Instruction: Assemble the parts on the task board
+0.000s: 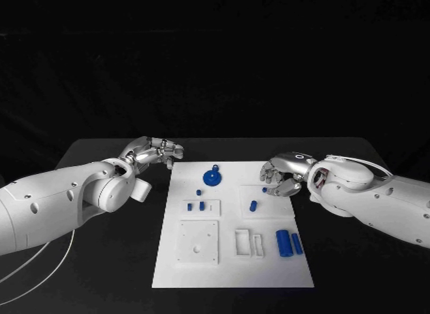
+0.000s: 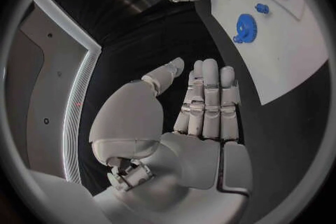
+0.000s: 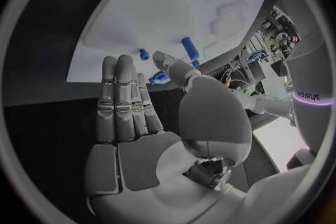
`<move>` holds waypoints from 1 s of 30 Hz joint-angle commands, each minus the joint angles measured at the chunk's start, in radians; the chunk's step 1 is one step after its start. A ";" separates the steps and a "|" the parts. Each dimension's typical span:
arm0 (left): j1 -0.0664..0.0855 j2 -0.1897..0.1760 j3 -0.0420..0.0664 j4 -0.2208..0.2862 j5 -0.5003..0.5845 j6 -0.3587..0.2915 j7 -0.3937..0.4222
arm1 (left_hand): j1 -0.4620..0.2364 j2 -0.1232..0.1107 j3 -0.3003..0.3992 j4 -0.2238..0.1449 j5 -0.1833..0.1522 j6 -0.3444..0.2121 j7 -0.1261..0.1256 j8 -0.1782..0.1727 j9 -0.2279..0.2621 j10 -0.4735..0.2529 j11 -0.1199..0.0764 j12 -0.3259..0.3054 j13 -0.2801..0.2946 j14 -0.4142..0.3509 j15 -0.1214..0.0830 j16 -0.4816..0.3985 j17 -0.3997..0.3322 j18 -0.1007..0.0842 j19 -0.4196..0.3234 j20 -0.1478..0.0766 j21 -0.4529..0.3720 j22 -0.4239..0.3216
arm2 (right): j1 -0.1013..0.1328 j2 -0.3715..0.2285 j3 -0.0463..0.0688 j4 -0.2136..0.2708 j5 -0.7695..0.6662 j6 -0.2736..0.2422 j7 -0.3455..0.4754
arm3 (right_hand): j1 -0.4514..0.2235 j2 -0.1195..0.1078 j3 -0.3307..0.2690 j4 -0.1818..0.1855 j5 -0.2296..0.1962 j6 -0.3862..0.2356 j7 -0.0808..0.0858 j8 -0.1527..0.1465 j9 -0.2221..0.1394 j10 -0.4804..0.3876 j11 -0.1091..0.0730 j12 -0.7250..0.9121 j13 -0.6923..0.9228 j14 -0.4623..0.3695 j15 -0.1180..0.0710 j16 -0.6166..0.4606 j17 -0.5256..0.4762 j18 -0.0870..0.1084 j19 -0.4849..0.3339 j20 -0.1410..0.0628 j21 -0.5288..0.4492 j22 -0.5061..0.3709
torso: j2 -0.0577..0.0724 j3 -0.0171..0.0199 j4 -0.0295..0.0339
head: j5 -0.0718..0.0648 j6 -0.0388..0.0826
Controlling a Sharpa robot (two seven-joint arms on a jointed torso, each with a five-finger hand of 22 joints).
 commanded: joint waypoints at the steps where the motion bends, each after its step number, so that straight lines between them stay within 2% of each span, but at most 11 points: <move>1: 0.000 0.001 0.000 0.007 0.018 0.013 0.019 | -0.008 0.002 -0.005 -0.001 -0.004 -0.009 -0.001 0.003 0.001 -0.008 0.001 -0.005 -0.001 0.002 0.008 -0.004 0.002 0.000 -0.002 -0.010 -0.004 0.001 | 0.001 0.003 -0.002 -0.001 -0.053 -0.003 -0.041 | 0.004 -0.010 0.019 0.011 -0.003 -0.005 -0.002 -0.006 -0.002 0.008 -0.001 -0.009 0.003 0.006 0.003 -0.004 0.002 0.013 0.004 -0.001 0.005 0.002 | 0.002 -0.0016 0.0015 | -0.002 0.001; 7: 0.000 0.000 0.000 0.008 0.018 0.004 0.025 | -0.005 0.004 -0.004 -0.003 -0.003 -0.011 0.000 0.003 0.001 -0.009 0.002 -0.006 -0.002 0.003 0.008 -0.005 0.003 0.001 -0.001 -0.009 -0.005 0.002 | -0.002 0.009 -0.011 -0.006 -0.054 0.001 -0.042 | 0.004 -0.012 0.021 0.015 -0.003 -0.005 -0.003 -0.006 -0.003 0.010 -0.001 -0.013 0.005 0.007 0.003 -0.005 0.004 0.013 0.003 -0.001 0.006 0.003 | 0.001 -0.0006 0.0008 | 0.002 -0.002; 14: 0.001 0.000 0.000 0.012 0.017 0.002 0.024 | -0.005 0.003 -0.004 -0.003 -0.003 -0.012 0.000 0.003 0.001 -0.011 0.003 -0.008 -0.002 0.003 0.009 -0.006 0.003 0.001 -0.001 -0.009 -0.005 0.002 | -0.006 0.024 -0.015 -0.012 -0.054 0.011 -0.048 | 0.013 -0.009 0.041 0.025 -0.020 0.001 -0.006 -0.002 -0.004 0.020 -0.002 -0.025 0.012 0.010 0.001 -0.008 0.010 0.013 0.004 -0.002 0.009 0.008 | 0.002 0.0002 -0.0007 | 0.005 0.000; 16: 0.001 0.001 0.000 0.013 0.017 0.001 0.023 | -0.005 0.002 -0.004 -0.003 -0.003 -0.012 0.001 0.003 0.001 -0.011 0.003 -0.008 -0.002 0.003 0.009 -0.006 0.004 0.001 0.000 -0.008 -0.005 0.003 | -0.006 0.026 -0.020 -0.011 -0.054 0.018 -0.047 | 0.013 -0.009 0.047 0.030 -0.025 0.005 -0.007 0.000 -0.004 0.024 -0.003 -0.029 0.015 0.012 0.001 -0.008 0.012 0.013 0.005 -0.003 0.011 0.010 | 0.001 -0.0002 -0.0006 | 0.004 0.000; 17: 0.001 0.001 0.000 0.014 0.017 0.002 0.022 | -0.006 0.002 -0.004 -0.003 -0.003 -0.013 0.001 0.003 0.001 -0.012 0.003 -0.009 -0.002 0.003 0.010 -0.006 0.004 0.001 0.000 -0.008 -0.005 0.003 | -0.006 0.029 -0.027 -0.009 -0.054 0.021 -0.046 | 0.014 -0.006 0.052 0.033 -0.032 0.009 -0.009 0.002 -0.004 0.028 -0.004 -0.032 0.017 0.014 0.000 -0.008 0.015 0.013 0.006 -0.004 0.013 0.012 | 0.001 -0.0005 -0.0002 | 0.004 -0.001; 19: 0.001 0.001 0.000 0.014 0.017 0.002 0.022 | -0.006 0.001 -0.005 -0.003 -0.003 -0.014 0.001 0.003 0.001 -0.013 0.004 -0.010 -0.002 0.003 0.010 -0.007 0.004 0.001 0.000 -0.008 -0.006 0.003 | -0.008 0.032 -0.031 -0.010 -0.054 0.025 -0.045 | 0.015 -0.004 0.058 0.037 -0.039 0.014 -0.011 0.005 -0.004 0.034 -0.005 -0.034 0.021 0.017 -0.001 -0.008 0.018 0.013 0.008 -0.005 0.015 0.015 | 0.002 -0.0004 0.0000 | 0.005 -0.002; 26: 0.001 0.002 0.000 0.015 0.016 0.006 0.018 | -0.007 0.000 -0.005 -0.002 -0.003 -0.016 0.002 0.003 0.001 -0.015 0.005 -0.011 -0.003 0.003 0.011 -0.008 0.005 0.001 0.000 -0.007 -0.006 0.004 | -0.017 0.038 -0.032 -0.014 -0.058 0.036 -0.039 | 0.023 0.013 0.098 0.049 -0.081 0.063 -0.031 0.027 -0.001 0.074 -0.019 -0.039 0.045 0.040 -0.016 0.014 0.046 0.013 0.028 -0.018 0.042 0.038 | 0.001 0.0003 0.0000 | 0.005 -0.003; 30: 0.001 0.002 0.000 0.015 0.016 0.007 0.017 | -0.008 -0.001 -0.006 -0.001 -0.003 -0.017 0.003 0.002 0.001 -0.017 0.005 -0.012 -0.003 0.003 0.011 -0.008 0.005 0.001 0.000 -0.007 -0.007 0.004 | -0.021 0.041 -0.033 -0.015 -0.072 0.045 -0.039 | 0.026 0.025 0.115 0.043 -0.087 0.091 -0.043 0.038 0.001 0.099 -0.029 -0.036 0.063 0.053 -0.026 0.036 0.065 0.013 0.043 -0.027 0.062 0.054 | 0.001 0.0003 -0.0003 | 0.005 -0.004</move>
